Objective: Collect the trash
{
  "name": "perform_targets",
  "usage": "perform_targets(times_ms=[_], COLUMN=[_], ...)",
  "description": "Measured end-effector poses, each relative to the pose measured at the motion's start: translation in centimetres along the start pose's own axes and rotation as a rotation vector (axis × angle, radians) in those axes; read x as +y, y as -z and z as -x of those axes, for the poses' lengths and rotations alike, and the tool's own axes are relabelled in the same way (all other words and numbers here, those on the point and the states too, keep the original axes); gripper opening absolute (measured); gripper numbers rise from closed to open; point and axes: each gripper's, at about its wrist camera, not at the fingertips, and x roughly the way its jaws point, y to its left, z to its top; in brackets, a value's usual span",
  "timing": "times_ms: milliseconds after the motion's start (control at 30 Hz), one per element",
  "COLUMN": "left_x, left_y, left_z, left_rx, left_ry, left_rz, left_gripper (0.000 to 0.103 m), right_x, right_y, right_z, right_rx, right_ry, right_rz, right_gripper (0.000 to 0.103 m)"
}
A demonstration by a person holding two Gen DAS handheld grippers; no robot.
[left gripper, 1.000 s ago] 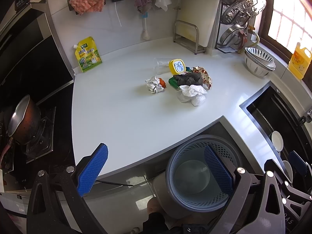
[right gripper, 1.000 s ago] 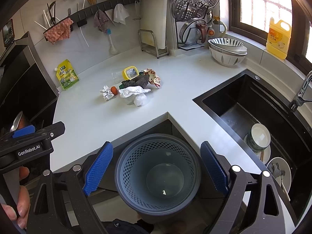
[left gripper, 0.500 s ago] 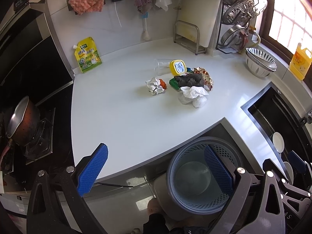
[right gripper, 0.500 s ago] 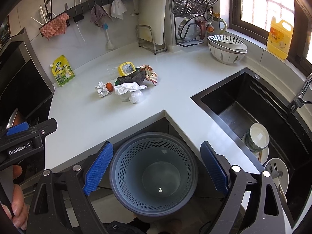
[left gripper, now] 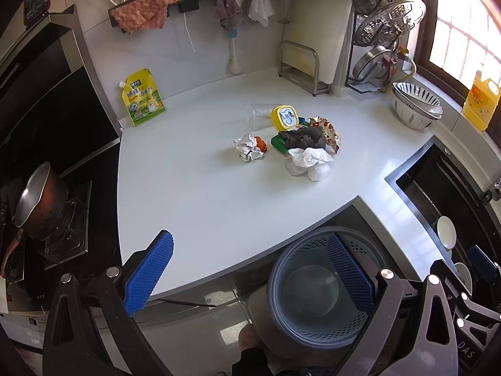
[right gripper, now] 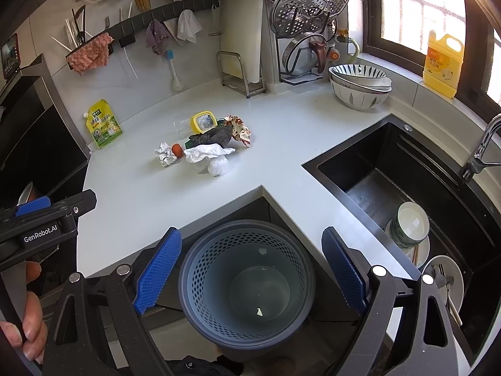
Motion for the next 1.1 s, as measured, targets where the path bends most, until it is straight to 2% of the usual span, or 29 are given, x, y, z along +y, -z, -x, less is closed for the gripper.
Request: perform_targets(times_ms=[233,1100], left_x=[-0.2,1.3], left_y=[-0.3,0.1], left_z=[0.4,0.9], left_rx=[-0.011,-0.011], left_ry=[-0.020,-0.014], left_rz=[0.002,0.043], left_gripper=[0.097,0.097], right_x=[-0.2,0.3], right_y=[-0.1,-0.1], right_z=[0.4,0.8], right_rx=[-0.012,-0.013], right_ry=[-0.014,-0.020], right_rz=[0.005,0.022], right_gripper=[0.087,0.087])
